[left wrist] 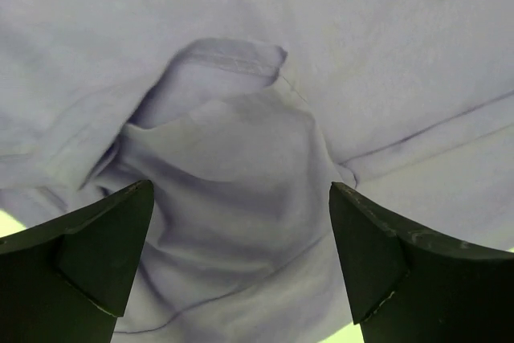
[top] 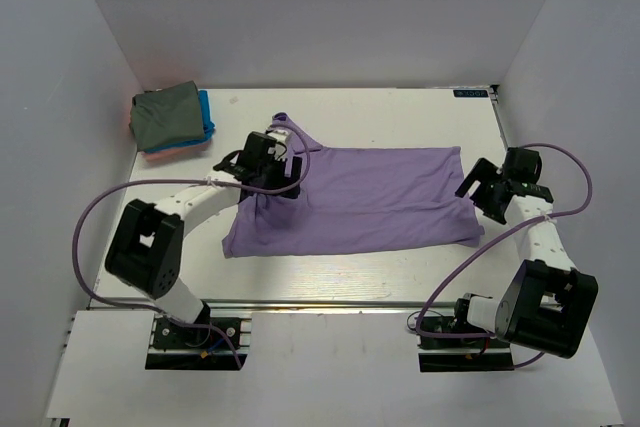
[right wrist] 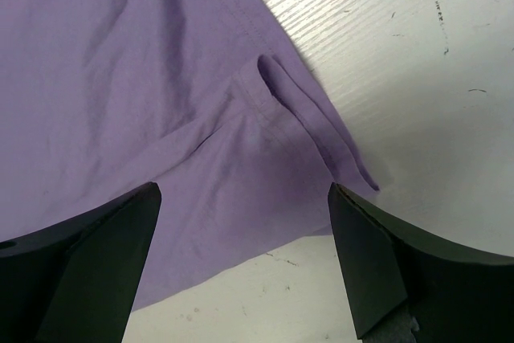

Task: Fold and stack the t-shirts
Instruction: Fold the flattened tshirt in 1/3 of the way

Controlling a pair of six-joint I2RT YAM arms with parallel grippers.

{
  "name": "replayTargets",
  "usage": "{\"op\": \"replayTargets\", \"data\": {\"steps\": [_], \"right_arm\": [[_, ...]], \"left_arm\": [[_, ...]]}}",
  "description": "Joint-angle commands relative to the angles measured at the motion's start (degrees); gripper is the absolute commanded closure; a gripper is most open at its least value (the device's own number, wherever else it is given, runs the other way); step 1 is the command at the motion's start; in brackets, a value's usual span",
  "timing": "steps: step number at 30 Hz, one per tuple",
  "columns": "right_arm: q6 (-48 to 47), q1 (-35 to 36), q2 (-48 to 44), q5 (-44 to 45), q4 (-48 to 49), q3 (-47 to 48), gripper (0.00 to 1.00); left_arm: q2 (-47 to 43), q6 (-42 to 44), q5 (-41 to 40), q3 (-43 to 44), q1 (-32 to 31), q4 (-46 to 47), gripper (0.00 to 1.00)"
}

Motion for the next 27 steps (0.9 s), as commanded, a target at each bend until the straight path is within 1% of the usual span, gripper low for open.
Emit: {"op": "replayTargets", "data": {"steps": [1, 4, 6, 7, 8, 10, 14, 17, 21, 27], "right_arm": [[-1.18, 0.51, -1.28, -1.47, 1.52, -0.03, 0.1], [-1.18, 0.69, -1.02, -1.56, 1.6, -0.11, 0.1], [-1.0, 0.77, -0.76, -1.21, 1.25, -0.11, 0.1], [-1.0, 0.77, -0.93, -0.95, 0.99, 0.06, 0.1], [-1.09, 0.77, -1.02, -0.77, 0.99, 0.15, 0.1], [-1.0, 0.77, -1.28, -0.51, 0.9, 0.24, 0.1], [-1.0, 0.78, -1.55, -0.24, 0.99, 0.06, 0.1], [-1.26, 0.86, -1.37, -0.15, 0.99, -0.03, 0.1], [-1.18, 0.86, -0.93, -0.59, 1.25, -0.2, 0.1], [-1.35, 0.86, -0.49, -0.42, 1.34, 0.06, 0.1]], "left_arm": [[-4.26, -2.24, -3.73, -4.59, 0.65, 5.13, 0.0], [-3.57, -1.63, -4.96, -5.14, 0.66, 6.8, 0.0], [-1.37, -1.1, -6.8, -3.57, 1.18, 7.43, 0.0], [1.6, -1.1, -6.81, -1.21, 1.19, 5.51, 0.0], [3.28, -1.1, -8.46, 0.29, 1.19, 4.19, 0.0], [5.75, -0.23, -8.48, 3.02, 1.8, 2.51, 0.0], [8.21, 1.0, -7.51, 3.03, 1.8, 5.83, 0.0], [10.59, 1.53, -6.81, 5.31, 1.8, 6.46, 0.0], [13.84, 2.67, -8.46, 10.75, 1.8, 7.07, 0.0], [21.83, 5.4, -10.76, 19.37, 1.8, 6.02, 0.0]]}}
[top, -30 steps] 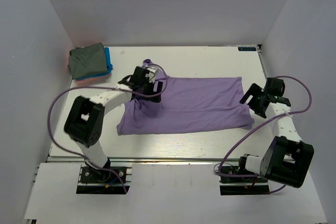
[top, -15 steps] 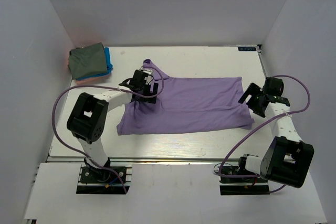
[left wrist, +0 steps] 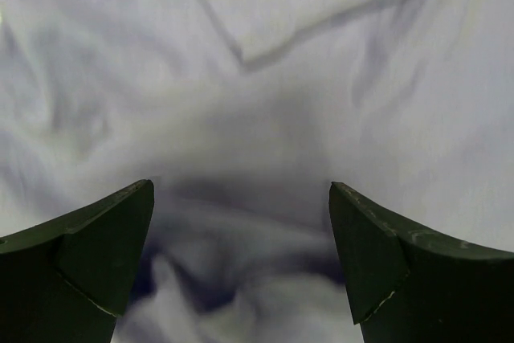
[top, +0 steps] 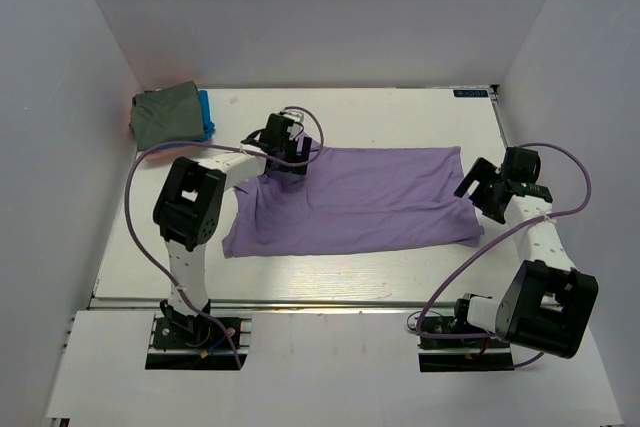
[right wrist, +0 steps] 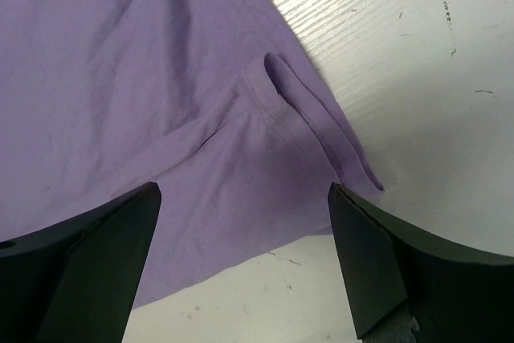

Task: Fold and stack the t-shirts
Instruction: Fold the flattened tshirt in 1/3 of the way, then grap the side of the flattened tshirt furthest away from the robot with both arms

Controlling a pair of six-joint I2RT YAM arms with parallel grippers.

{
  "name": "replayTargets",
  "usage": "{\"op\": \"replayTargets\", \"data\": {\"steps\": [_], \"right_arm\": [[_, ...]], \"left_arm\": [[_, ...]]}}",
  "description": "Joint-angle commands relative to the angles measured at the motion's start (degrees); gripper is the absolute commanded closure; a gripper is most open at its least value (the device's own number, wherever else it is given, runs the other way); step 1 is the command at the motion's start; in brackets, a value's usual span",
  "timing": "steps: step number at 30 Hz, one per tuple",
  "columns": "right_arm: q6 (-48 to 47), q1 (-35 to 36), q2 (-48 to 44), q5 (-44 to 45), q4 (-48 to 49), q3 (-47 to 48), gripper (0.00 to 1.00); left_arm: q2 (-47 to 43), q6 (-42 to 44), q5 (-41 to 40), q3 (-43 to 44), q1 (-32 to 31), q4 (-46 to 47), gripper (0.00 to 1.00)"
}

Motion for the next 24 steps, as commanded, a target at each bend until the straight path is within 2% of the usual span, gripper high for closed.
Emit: {"op": "replayTargets", "data": {"steps": [1, 5, 11, 13, 17, 23, 24], "right_arm": [[-1.2, 0.27, -0.58, -0.2, 1.34, -0.03, 0.1], [-1.55, 0.36, -0.76, -0.46, 1.6, 0.24, 0.1], [-1.9, 1.24, 0.64, -2.22, 3.89, 3.13, 0.1], [-1.99, 2.12, 2.57, -3.53, 6.07, 4.19, 0.1], [-2.43, 3.26, 7.84, -2.23, 6.7, 10.42, 0.1], [-3.13, 3.88, 16.63, -1.16, 8.46, 18.67, 0.1], [-3.13, 3.79, 17.34, -0.99, 8.63, 19.39, 0.1]], "left_arm": [[2.5, 2.32, -2.37, 4.64, 0.1, -0.14, 0.0], [3.65, 3.11, -2.89, 10.69, 0.1, -1.72, 0.0], [-1.8, 1.62, -6.94, 13.52, 1.15, -3.74, 0.0], [-1.8, 1.01, -6.94, 17.02, 2.64, -6.73, 0.0], [4.69, -1.19, -4.58, 24.85, 5.37, -11.48, 0.0], [16.46, -1.72, -0.35, 38.56, 8.44, -12.01, 0.0], [17.7, -1.72, 0.35, 39.8, 8.45, -11.4, 0.04]]}}
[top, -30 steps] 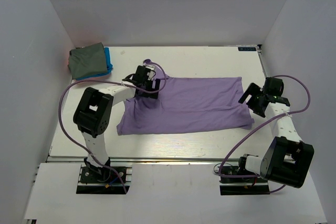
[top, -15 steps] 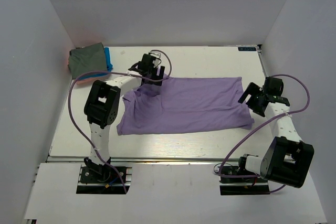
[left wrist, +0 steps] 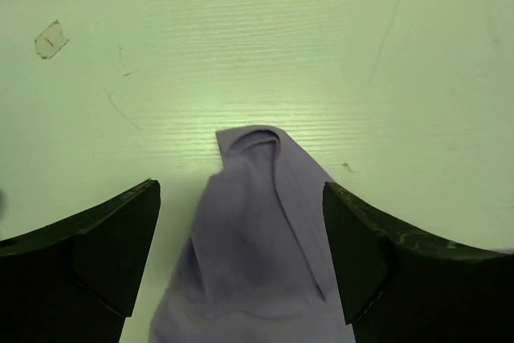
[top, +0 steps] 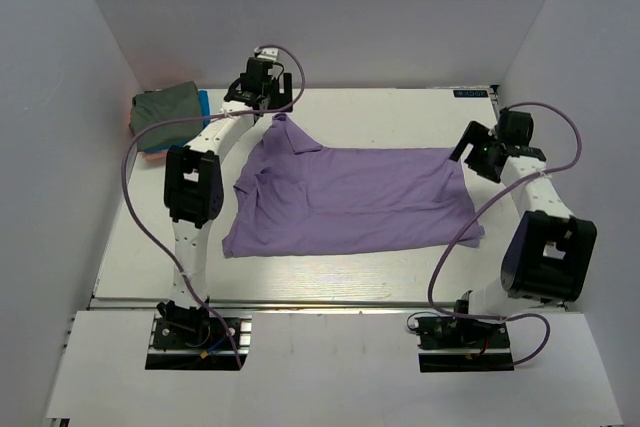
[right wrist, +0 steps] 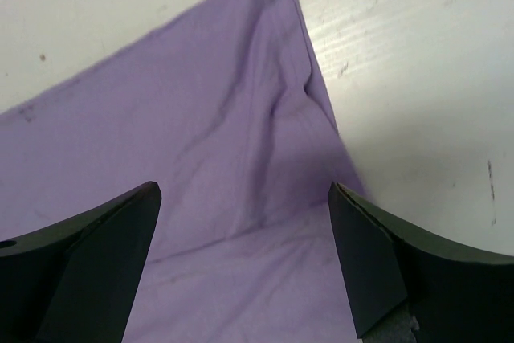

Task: Fold and stack the t-shirts
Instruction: Grap the side of the flattened tshirt furthest away from the robot with both arms

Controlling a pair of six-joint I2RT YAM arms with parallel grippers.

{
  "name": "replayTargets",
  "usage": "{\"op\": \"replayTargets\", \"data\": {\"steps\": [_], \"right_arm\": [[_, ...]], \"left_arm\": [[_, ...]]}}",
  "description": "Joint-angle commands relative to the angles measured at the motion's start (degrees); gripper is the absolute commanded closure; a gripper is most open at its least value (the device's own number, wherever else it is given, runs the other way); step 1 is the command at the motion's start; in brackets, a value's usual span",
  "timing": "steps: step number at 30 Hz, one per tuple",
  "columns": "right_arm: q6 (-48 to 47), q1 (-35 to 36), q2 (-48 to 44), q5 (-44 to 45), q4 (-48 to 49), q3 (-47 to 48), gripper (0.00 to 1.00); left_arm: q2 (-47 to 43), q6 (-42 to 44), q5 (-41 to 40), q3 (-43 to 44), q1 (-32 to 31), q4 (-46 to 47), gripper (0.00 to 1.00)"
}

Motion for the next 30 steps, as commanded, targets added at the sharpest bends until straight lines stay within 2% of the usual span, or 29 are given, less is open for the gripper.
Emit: {"op": "replayTargets", "data": {"steps": [1, 5, 7, 10, 16, 20, 21, 23, 24, 27, 28, 30], "right_arm": [[-1.41, 0.18, 3.03, 0.46, 2.89, 4.95, 0.1], [-2.28, 0.18, 7.33, 0.98, 2.63, 9.43, 0.1], [-2.64, 0.27, 9.0, 1.77, 2.45, 10.4, 0.1], [-3.07, 0.18, 10.24, 2.83, 2.28, 10.75, 0.1], [-3.34, 0.18, 13.32, 2.21, 2.01, 12.07, 0.1], [-3.34, 0.18, 14.81, 2.12, 2.01, 13.21, 0.1], [-3.43, 0.36, 14.99, 2.21, 1.84, 13.48, 0.1], [-3.34, 0.27, 15.95, 2.3, 1.83, 14.18, 0.1], [-2.99, 0.18, 16.22, 2.21, 1.75, 14.44, 0.1], [-3.16, 0.44, 17.8, 1.86, 1.83, 15.76, 0.1], [-3.34, 0.62, 18.58, 1.77, 2.09, 16.46, 0.1], [-3.34, 0.97, 20.08, 1.86, 2.97, 17.34, 0.1]], "left_arm": [[5.13, -0.69, 4.43, 5.24, 1.19, -1.7, 0.1], [9.53, 0.45, 8.13, 7.29, 2.33, 2.95, 0.16], [11.82, 0.45, 7.53, 7.81, 2.34, 4.28, 0.17], [14.45, -0.6, 7.53, 9.65, 3.39, 7.97, 0.25], [17.98, -1.13, 6.39, 10.89, 3.39, 10.44, 0.27], [19.3, -1.13, 6.38, 11.5, 3.92, 11.67, 0.34], [19.3, -1.13, 7.34, 11.5, 3.92, 11.67, 0.45], [19.82, -0.52, 8.49, 10.72, 3.92, 12.2, 0.56], [19.82, -0.52, 9.19, 10.1, 3.92, 12.2, 0.68], [17.9, -0.52, 10.34, 5.8, 3.92, 15.44, 0.87], [17.89, -0.52, 10.34, 5.01, 3.92, 16.06, 1.0], [17.37, -0.52, 10.86, 4.39, 3.92, 16.59, 1.0]]}}
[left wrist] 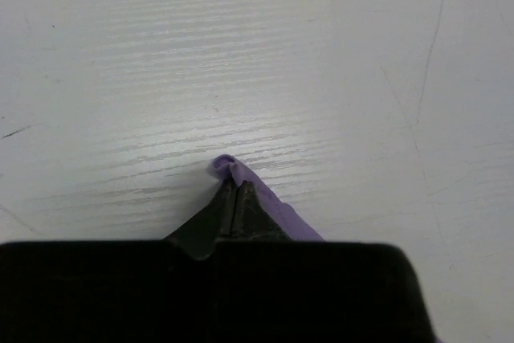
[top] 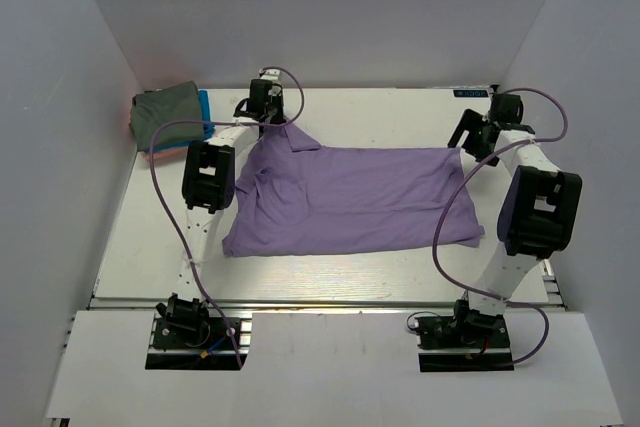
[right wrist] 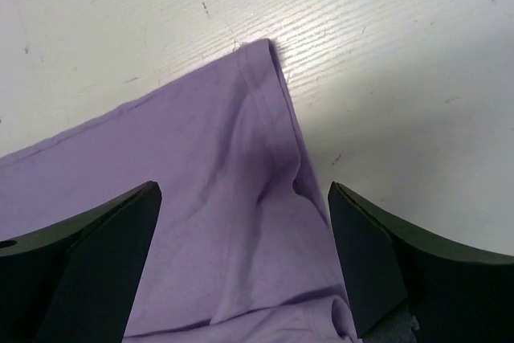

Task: Fold and stack the t-shirts
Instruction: Grap the side of the flattened tshirt furthest away from the robot with both arms

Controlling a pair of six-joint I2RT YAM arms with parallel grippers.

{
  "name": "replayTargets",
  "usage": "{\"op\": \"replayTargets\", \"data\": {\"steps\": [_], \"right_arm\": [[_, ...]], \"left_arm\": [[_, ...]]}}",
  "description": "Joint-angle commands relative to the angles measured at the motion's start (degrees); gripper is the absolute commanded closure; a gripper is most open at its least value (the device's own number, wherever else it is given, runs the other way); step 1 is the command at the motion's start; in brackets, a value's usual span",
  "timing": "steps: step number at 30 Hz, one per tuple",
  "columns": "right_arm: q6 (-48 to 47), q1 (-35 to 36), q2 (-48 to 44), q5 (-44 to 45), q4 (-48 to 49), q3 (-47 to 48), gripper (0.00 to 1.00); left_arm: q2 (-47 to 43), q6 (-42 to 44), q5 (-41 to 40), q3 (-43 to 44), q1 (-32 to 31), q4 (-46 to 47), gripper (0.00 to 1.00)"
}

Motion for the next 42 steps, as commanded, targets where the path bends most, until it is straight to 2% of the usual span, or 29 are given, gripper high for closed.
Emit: {"op": "replayTargets", "data": {"steps": [1, 6, 9, 18, 21, 23, 25, 27, 28, 32, 37, 42], "right_arm": [[-0.96, 0.73, 2.81, 0.09, 1.73, 4.1, 0.1], [-1.49, 1.96, 8.97, 1.23, 1.47, 10.06, 0.1], [-1.31, 2.75, 11.77, 5.62, 1.03, 11.92, 0.1], [-1.48, 4.33, 20.66, 10.72, -0.81, 19.65, 0.11], [-1.49, 4.69, 23.21, 11.34, -1.43, 21.51, 0.27], [-1.4, 4.95, 23.39, 11.6, -1.35, 21.16, 0.5], [-1.66, 5.04, 22.61, 11.95, -0.21, 19.93, 0.79], [-2.1, 5.13, 22.16, 11.96, 0.94, 19.23, 0.96], [-2.19, 5.3, 21.73, 12.04, 1.03, 19.31, 1.0], [-2.98, 5.48, 20.06, 12.66, 1.64, 18.53, 1.0], [-3.77, 6.01, 13.74, 12.31, 5.41, 12.82, 1.0], [-4.47, 5.74, 9.07, 12.4, 7.27, 8.6, 1.0]], "left_arm": [[-2.68, 0.83, 1.71, -2.33, 0.29, 0.22, 1.0], [-3.91, 1.54, 2.94, -5.22, 0.29, 3.55, 1.0], [-5.76, 1.54, 2.94, -6.9, 0.29, 5.49, 1.0], [-9.44, 2.25, 2.94, -10.14, 0.29, 6.63, 1.0], [-10.76, 2.25, 2.94, -11.46, 0.29, 7.17, 1.0], [-11.64, 2.25, 2.94, -11.99, 0.29, 7.17, 1.0], [-13.4, 2.25, 3.55, -13.56, 0.29, 7.69, 1.0], [-15.15, 2.25, 4.08, -16.02, 0.29, 8.39, 1.0], [-17.42, 2.25, 4.08, -17.34, 0.29, 9.35, 1.0], [-25.23, 2.25, 4.61, -25.07, 0.29, 11.11, 1.0], [-38.08, 1.72, 3.46, -43.5, -0.23, 15.16, 1.0], [-48.98, -0.38, 2.76, -55.13, -1.29, 15.69, 1.0]]}}
